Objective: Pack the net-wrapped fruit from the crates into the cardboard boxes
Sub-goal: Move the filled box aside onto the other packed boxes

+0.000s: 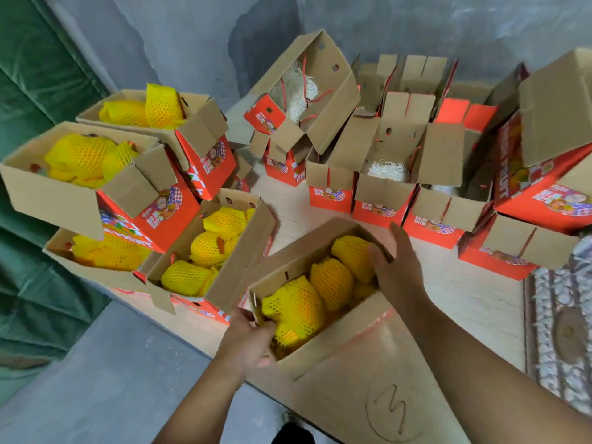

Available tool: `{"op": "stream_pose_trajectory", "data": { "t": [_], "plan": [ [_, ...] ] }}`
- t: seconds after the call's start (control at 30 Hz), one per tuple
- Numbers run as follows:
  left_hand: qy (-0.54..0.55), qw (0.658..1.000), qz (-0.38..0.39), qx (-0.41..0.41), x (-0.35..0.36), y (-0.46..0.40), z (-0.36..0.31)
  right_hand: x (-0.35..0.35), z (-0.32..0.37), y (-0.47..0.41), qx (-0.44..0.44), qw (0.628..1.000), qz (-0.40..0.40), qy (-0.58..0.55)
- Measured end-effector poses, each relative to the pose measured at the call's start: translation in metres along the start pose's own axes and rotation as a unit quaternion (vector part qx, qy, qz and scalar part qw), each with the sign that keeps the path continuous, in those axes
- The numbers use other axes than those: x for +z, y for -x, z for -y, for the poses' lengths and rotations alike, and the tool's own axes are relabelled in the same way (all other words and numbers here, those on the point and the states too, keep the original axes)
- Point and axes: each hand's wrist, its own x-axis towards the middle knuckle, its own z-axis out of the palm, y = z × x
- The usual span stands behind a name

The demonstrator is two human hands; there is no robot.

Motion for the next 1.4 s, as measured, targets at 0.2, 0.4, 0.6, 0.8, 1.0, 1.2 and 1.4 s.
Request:
{"op": "stream_pose_trajectory", "data": {
  "t": [0.2,0.4,0.6,0.8,1.0,1.2,1.4],
  "plan": [
    [0.172,0.971,0.133,-0.101,-0.021,-0.026,-0.018,0.086,0.024,0.054,0.123,0.979,-0.04,-0.156],
    [0.29,0.935,0.14,-0.149,-0.015,-0.045,-0.025,0.109,0.028,0.027,0.059,0.993,-0.007,-0.104],
    [0.535,0.823,0.059,-0.184,-0.001,-0.064,-0.067,0.151,0.062,-0.056,0.034,0.998,0.024,-0.04],
    [0.398,0.865,0.205,-0.227,-0.016,-0.051,-0.099,0.153,0.065,-0.082,0.007,0.978,0.18,-0.1],
    [0.475,0.794,0.267,-0.268,-0.032,-0.046,-0.141,0.112,0.055,-0.064,0.072,0.957,0.254,-0.125],
    [0.443,0.827,0.315,-0.145,-0.015,-0.063,-0.185,0.106,0.053,-0.04,0.151,0.953,0.178,-0.195],
    [0.368,0.875,0.307,-0.066,0.017,-0.117,-0.222,0.072,0.064,-0.082,0.075,0.993,0.028,-0.084]
  ]
}}
